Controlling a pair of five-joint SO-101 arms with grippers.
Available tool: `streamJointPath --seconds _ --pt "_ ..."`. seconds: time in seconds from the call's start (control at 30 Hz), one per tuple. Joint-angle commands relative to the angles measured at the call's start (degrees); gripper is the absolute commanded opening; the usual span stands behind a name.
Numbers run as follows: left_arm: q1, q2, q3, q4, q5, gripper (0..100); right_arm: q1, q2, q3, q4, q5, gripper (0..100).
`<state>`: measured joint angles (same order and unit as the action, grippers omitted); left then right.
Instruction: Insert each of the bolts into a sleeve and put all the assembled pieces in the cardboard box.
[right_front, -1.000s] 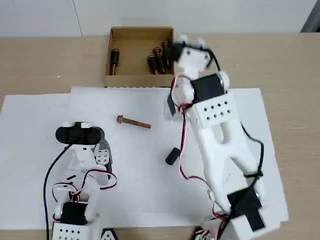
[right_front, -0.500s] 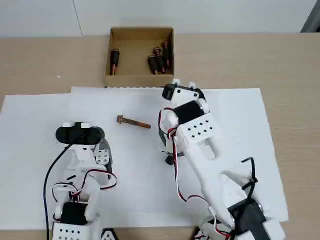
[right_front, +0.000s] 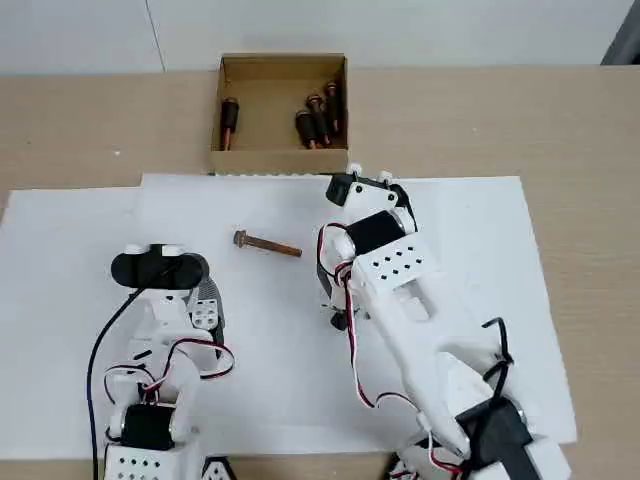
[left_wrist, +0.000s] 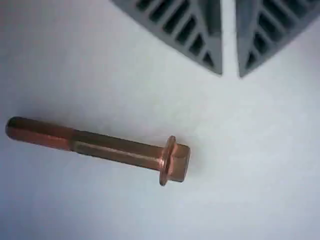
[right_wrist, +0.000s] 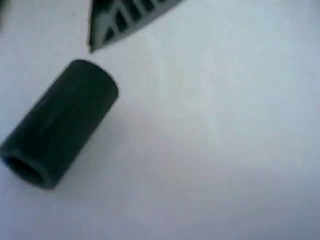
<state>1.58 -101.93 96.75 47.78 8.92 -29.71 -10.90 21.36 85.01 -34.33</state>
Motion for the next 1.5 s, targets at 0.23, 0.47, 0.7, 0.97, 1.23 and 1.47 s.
streamJointPath --seconds 0.23,0.47,0.7,0.97,1.23,1.47 --pt "-0.09 -0.35 -0.31 0.09 -0.44 1 0.04 -8.22 0.18 0.75 -2.20 23.1" --pt "-0.09 -0.35 -0.31 0.09 -0.44 1 0.40 -14.81 6.42 0.22 -2.20 23.1" --pt "-0.09 -0.35 -0.31 0.09 -0.44 1 0.40 -20.53 7.65 -2.15 -1.93 23.1" --pt "-0.09 -0.35 -0.31 0.09 -0.44 1 0.04 -26.42 18.02 -13.85 -1.67 23.1" --pt "-0.09 -0.35 -0.31 0.09 -0.44 1 -0.04 -22.73 23.65 -23.16 0.44 23.1" --pt "-0.09 -0.35 -0.31 0.09 -0.44 1 -0.13 -14.64 23.65 -27.38 0.35 23.1"
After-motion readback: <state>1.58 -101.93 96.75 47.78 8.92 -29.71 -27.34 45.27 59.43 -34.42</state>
